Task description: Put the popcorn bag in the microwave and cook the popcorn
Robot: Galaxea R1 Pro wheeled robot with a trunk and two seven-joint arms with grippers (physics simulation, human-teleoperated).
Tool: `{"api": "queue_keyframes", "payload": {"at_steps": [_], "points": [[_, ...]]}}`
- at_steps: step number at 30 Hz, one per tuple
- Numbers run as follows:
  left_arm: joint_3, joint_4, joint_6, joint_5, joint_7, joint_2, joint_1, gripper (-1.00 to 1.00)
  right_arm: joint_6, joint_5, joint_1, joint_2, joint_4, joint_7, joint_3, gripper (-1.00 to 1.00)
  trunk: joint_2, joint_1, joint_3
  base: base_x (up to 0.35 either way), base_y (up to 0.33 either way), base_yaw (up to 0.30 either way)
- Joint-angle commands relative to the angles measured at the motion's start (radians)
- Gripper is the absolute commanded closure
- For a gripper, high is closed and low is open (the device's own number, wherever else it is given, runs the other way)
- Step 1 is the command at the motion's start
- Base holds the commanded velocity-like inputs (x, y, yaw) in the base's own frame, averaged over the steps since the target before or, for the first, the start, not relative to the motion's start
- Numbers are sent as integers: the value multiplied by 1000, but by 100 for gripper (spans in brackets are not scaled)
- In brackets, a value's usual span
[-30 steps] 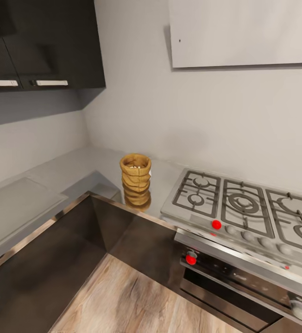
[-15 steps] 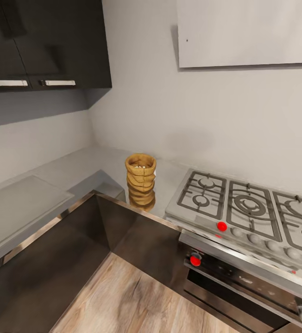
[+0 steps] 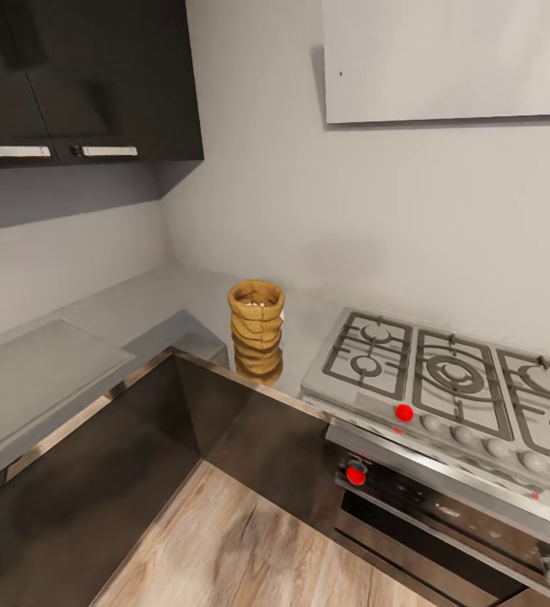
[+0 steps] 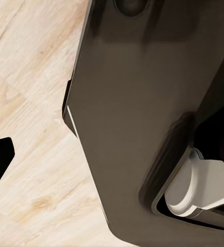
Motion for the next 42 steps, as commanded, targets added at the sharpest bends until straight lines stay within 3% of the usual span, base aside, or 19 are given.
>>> {"api": "queue_keyframes", "payload": {"at_steps": [1, 4, 7, 9, 12, 13, 14, 15, 18, 19, 22, 26, 28, 33, 34, 36, 40, 42], "points": [[0, -1, -2, 4, 1, 0, 0, -100, 30, 10, 0, 4, -41, 8, -7, -100, -1, 0, -1, 0, 0, 0], [-2, -1, -2, 1, 1, -1, 0, -100, 140, 8, 0, 35, -172, 23, 25, -100, -1, 0, -1, 0, 0, 0], [-3, -1, -2, 0, 0, -1, 0, -100, 283, 5, 0, 58, -329, 101, 152, -100, -1, 0, -1, 0, 0, 0], [-3, -1, -2, 0, 1, -1, 0, -100, 332, 4, 0, 70, -415, 138, 211, -100, -1, 0, -1, 0, 0, 0], [-3, -1, -2, 1, 1, -1, 0, -100, 504, -3, 0, 84, -646, 191, 306, -100, -1, 0, -1, 0, 0, 0], [-3, -1, -2, 1, 1, -1, -1, -100, 622, -5, 0, 86, -803, 245, 336, -100, -1, 0, -1, 0, 0, 0], [-3, -1, -2, 1, 1, -1, 0, -100, 684, -5, 0, 86, -885, 287, 352, -100, -1, 0, -1, 0, 0, 0], [-3, -1, -2, 1, 1, -1, 0, -100, 723, -5, 0, 86, -933, 315, 364, -100, -1, 0, -1, 0, 0, 0], [-3, -1, -2, 1, 1, -1, 0, -100, 887, -4, 0, 88, -1151, 401, 449, -100, -1, 0, -1, 0, 0, 0], [-3, -1, -2, 1, 1, -1, 0, -100, 929, -4, 3, 103, -1193, 409, 483, -100, -1, 0, -1, 0, 0, 0], [-3, -1, -2, 0, 0, -1, 0, -100, 942, 0, -2, 164, -1231, 415, 538, -100, -1, 0, -1, 0, 0, 0], [-6, -1, -2, -6, 0, -1, 0, -100, 942, 4, -104, 241, -1239, 417, 574, -100, -1, 0, -1, 0, 0, 0], [-6, -1, -2, -6, 0, -1, 0, -100, 942, 3, -193, 241, -1239, 417, 605, -100, -1, 0, -1, 0, 0, 0], [-6, -1, -2, -7, -1, -1, -1, -100, 942, -2, -410, 241, -1234, 416, 617, -100, -1, 0, -1, 0, 0, 0], [-6, -1, -2, -7, -1, -1, -1, -100, 942, -3, -476, 241, -1232, 415, 615, -100, -1, 0, -1, 0, 0, 0], [-6, -1, -2, -7, -1, -1, -1, -100, 942, -4, -549, 241, -1226, 413, 611, -100, -1, 0, -1, 0, 0, 0], [-6, -1, -2, -7, -1, -1, -1, -100, 942, -4, -672, 241, -1195, 410, 600, -100, -1, 0, -1, 0, 0, 0], [-6, -1, -2, -7, -1, -1, -1, -100, 942, -4, -732, 241, -1138, 408, 573, -100, -1, 0, -1, 0, 0, 0]]}}
